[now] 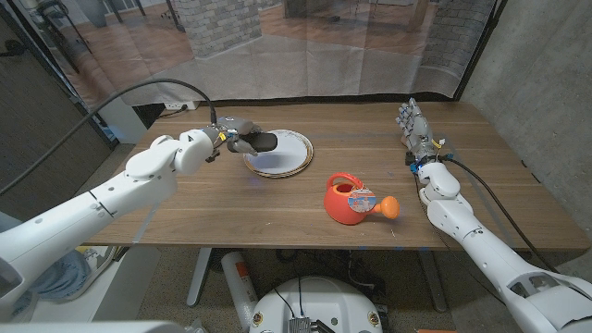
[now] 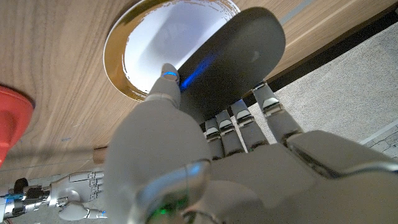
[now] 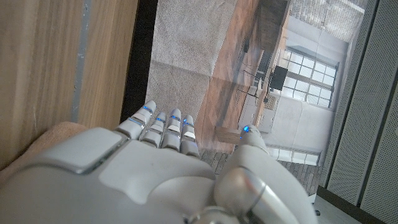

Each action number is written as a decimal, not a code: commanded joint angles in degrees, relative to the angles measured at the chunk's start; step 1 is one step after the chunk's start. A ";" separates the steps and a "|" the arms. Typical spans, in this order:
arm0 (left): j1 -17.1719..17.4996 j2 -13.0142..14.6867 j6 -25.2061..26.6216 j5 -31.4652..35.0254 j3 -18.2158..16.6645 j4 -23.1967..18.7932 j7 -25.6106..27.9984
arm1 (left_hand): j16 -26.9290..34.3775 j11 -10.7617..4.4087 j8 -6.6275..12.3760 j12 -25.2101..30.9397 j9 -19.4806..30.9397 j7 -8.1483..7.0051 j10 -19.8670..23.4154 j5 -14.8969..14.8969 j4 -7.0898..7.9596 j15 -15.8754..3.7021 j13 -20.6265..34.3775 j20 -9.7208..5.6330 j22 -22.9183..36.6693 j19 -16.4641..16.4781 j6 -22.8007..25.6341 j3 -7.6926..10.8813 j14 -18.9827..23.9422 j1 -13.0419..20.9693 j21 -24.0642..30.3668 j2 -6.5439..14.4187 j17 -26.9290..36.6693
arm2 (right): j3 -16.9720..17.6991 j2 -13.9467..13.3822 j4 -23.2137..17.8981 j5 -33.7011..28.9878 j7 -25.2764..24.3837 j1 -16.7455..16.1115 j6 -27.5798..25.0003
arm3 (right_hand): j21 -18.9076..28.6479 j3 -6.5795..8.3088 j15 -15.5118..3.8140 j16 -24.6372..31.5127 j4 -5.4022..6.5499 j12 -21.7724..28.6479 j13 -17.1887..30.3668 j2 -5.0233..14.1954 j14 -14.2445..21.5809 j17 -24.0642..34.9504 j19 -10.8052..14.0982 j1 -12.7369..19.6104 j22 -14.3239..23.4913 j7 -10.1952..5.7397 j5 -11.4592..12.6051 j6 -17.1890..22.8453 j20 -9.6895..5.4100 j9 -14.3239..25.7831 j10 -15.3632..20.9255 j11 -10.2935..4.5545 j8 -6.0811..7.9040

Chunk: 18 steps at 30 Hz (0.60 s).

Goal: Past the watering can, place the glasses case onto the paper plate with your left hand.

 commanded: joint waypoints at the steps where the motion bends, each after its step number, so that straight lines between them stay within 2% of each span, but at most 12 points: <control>1: -4.18 -2.60 -4.93 0.43 2.65 5.23 0.31 | -0.19 -0.13 0.23 -0.15 0.17 -0.39 0.54 0.19 1.41 -2.78 0.33 -0.48 0.15 -0.06 0.51 1.55 -0.35 6.31 0.17 6.39 0.28 | 0.19 -0.05 -0.78 -0.25 -0.89 -0.69 -0.13 | 0.04 -0.19 0.08 0.13 0.02 0.13 0.30 0.52 0.37 0.09 0.72 0.33 0.15 0.01 0.17 0.66 -0.59 0.33 0.52 -0.16 0.43; 8: -6.25 -4.22 -7.20 0.93 3.96 7.41 0.38 | -0.27 -0.19 0.16 -0.21 0.16 -0.40 0.65 0.20 1.45 -2.90 0.44 -0.54 0.15 -0.20 0.61 1.55 -0.36 6.29 0.19 6.37 0.33 | 0.27 -0.09 -1.35 -0.44 -1.48 -1.25 -0.04 | 0.02 -0.19 0.14 0.11 0.01 0.11 0.30 0.53 0.38 0.09 0.74 0.34 0.15 -0.01 0.17 0.63 -0.61 0.33 0.51 -0.14 0.41; 18: -6.96 -5.04 -8.32 0.88 4.43 8.83 0.84 | -0.36 -0.27 0.09 -0.30 0.16 -0.68 0.77 0.19 1.47 -3.03 0.57 -0.60 0.15 -0.33 0.76 1.54 -0.30 6.26 0.23 6.29 0.40 | 0.25 -0.04 -1.46 -0.52 -1.61 -1.47 0.03 | -0.01 -0.23 0.13 0.11 0.02 0.11 0.30 0.53 0.43 0.10 0.72 0.33 0.15 0.03 0.16 0.67 -0.57 0.33 0.57 -0.15 0.41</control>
